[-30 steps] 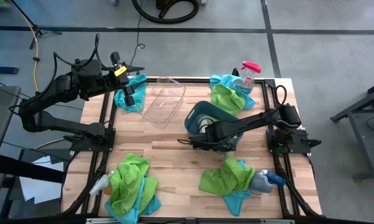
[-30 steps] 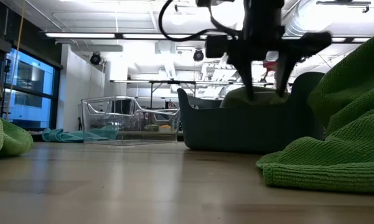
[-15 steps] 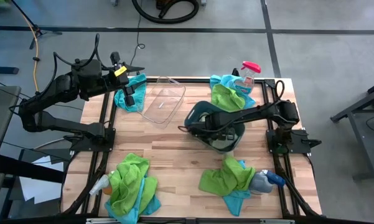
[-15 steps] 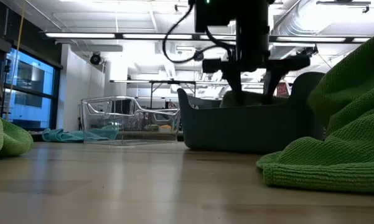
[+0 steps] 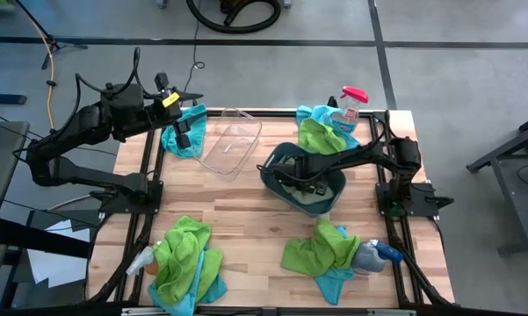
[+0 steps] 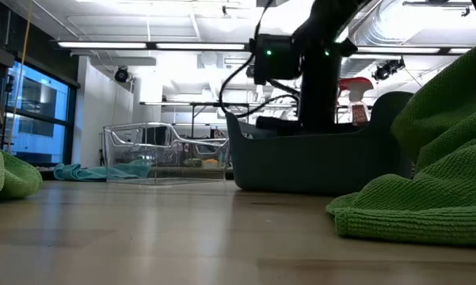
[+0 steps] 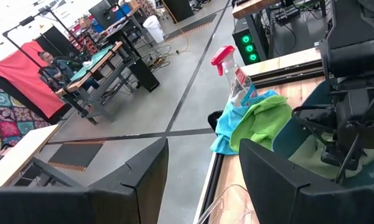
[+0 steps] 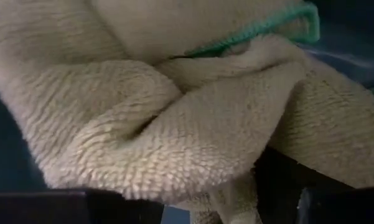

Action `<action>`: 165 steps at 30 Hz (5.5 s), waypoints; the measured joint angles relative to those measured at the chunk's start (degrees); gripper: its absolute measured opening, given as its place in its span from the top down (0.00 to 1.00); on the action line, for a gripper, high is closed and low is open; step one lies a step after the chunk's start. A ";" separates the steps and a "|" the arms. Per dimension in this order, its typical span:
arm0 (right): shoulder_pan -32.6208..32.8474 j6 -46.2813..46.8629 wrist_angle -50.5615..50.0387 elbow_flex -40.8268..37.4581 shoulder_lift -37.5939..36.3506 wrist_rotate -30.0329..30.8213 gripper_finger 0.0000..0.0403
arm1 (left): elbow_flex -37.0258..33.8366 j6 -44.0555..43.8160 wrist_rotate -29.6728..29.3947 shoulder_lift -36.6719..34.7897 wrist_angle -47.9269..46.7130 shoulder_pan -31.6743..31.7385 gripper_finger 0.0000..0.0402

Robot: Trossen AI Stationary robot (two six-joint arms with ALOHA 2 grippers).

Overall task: Sort microfiber towel by color & place in baskets
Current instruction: Put the light green microfiber towel into the blue bin, then put the green microfiber towel into the blue bin

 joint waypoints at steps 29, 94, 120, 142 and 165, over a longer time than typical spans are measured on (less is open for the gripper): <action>2.79 -29.27 -35.57 30.57 -8.74 12.90 0.52 | 0.00 -2.15 -0.55 0.00 -0.04 0.00 0.54; -26.18 -64.99 -6.37 -4.46 -13.37 18.10 0.67 | 0.02 -34.10 -0.26 0.00 10.34 -0.09 0.54; -16.52 -79.26 -13.17 30.68 -32.94 11.98 1.00 | 0.02 -29.08 0.55 0.00 10.34 -0.07 0.54; 0.42 -81.38 -6.41 54.95 -29.27 9.60 1.00 | 0.02 -29.10 0.65 0.00 10.45 -0.08 0.54; 8.83 -73.99 -12.65 55.47 -24.60 10.54 1.00 | 0.02 -30.64 0.61 0.00 10.43 -0.07 0.54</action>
